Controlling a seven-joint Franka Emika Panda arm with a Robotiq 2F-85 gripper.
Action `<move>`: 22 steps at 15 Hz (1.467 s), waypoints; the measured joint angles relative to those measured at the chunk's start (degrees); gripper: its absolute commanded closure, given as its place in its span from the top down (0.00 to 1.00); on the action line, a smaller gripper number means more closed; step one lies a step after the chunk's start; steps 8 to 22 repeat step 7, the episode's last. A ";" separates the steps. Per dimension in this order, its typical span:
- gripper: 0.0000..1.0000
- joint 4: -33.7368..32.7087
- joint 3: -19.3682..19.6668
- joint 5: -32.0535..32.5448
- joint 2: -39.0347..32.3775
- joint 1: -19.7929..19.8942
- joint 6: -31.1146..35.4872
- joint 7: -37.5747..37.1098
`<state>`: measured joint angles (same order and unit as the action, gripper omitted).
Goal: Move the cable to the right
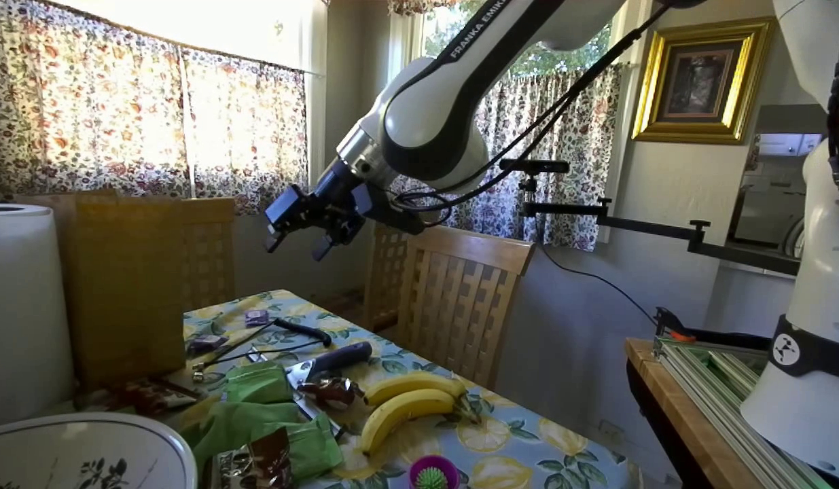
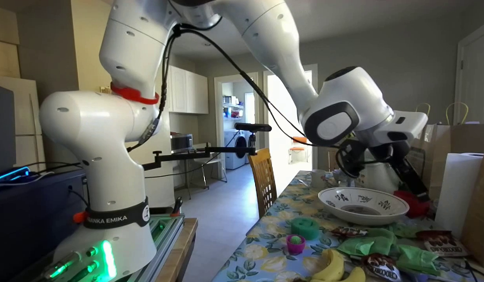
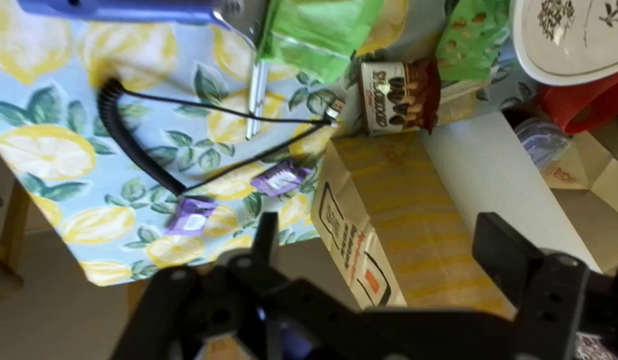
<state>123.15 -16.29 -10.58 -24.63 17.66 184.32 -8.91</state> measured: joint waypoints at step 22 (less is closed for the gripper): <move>1.00 8.38 2.57 -1.48 8.94 -2.64 -5.02 -1.43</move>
